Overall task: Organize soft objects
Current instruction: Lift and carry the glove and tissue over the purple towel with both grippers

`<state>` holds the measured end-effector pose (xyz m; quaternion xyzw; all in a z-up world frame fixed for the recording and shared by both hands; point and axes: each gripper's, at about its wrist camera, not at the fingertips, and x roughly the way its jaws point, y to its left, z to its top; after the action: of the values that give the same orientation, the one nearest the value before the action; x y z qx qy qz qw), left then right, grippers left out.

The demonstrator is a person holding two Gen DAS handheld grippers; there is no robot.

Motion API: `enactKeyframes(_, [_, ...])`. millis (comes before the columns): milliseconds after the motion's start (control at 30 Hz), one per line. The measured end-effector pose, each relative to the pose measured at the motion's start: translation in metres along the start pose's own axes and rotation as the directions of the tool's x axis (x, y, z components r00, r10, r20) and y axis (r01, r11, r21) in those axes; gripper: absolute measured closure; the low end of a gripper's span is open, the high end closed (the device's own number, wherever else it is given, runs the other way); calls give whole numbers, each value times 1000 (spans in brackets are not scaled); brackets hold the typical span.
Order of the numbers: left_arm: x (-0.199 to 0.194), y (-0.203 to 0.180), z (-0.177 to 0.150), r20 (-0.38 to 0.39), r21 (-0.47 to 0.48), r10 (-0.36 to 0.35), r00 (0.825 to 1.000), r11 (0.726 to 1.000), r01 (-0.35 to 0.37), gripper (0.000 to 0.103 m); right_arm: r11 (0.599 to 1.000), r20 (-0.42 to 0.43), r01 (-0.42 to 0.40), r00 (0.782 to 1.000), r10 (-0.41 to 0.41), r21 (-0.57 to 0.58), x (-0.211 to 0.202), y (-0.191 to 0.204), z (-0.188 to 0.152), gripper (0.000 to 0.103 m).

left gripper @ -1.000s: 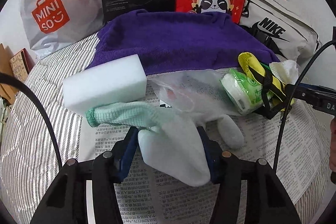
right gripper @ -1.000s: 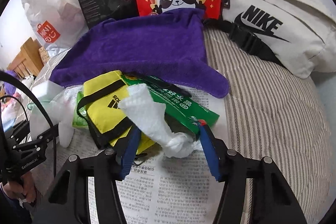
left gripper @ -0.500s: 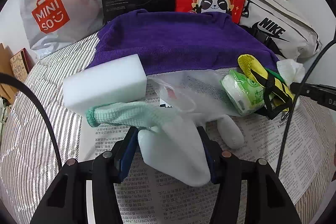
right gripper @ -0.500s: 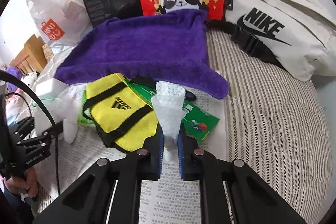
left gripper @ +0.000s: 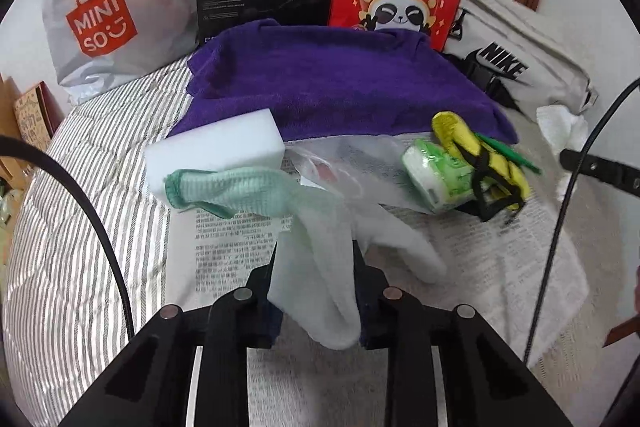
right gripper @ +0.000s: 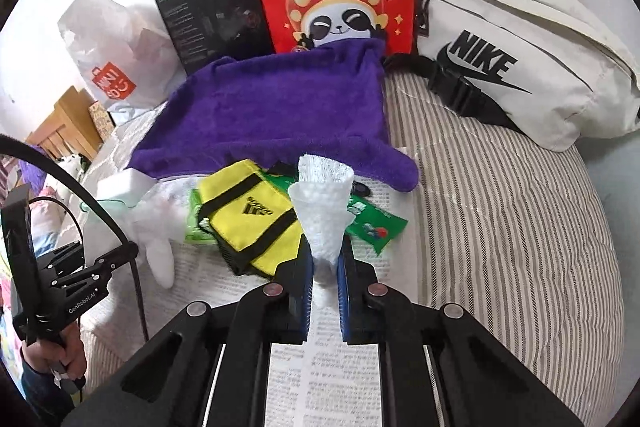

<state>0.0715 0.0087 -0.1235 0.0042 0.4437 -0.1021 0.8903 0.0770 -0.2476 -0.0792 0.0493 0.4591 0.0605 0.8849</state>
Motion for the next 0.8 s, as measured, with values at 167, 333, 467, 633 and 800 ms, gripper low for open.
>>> enactKeyframes(167, [-18, 6, -4, 2, -39, -42, 999, 998, 43, 78, 1000, -8, -15, 1000, 15, -14, -6, 9, -4, 92])
enactKeyframes(333, [-33, 9, -4, 7, -44, -47, 999, 998, 47, 79, 999, -32, -28, 999, 28, -24, -5, 15, -6, 92])
enactKeyframes(467, [-49, 15, 4, 27, -57, -47, 999, 997, 48, 79, 999, -38, -37, 999, 36, -31, -8, 19, -1, 92])
enactKeyframes(633, [-65, 22, 21, 66, -86, -40, 997, 995, 46, 79, 998, -29, -58, 998, 57, -39, -14, 24, 16, 92])
enactKeyframes(800, [-70, 28, 45, 89, -104, -53, 995, 993, 62, 79, 997, -10, -69, 998, 68, -43, -15, 28, 39, 92])
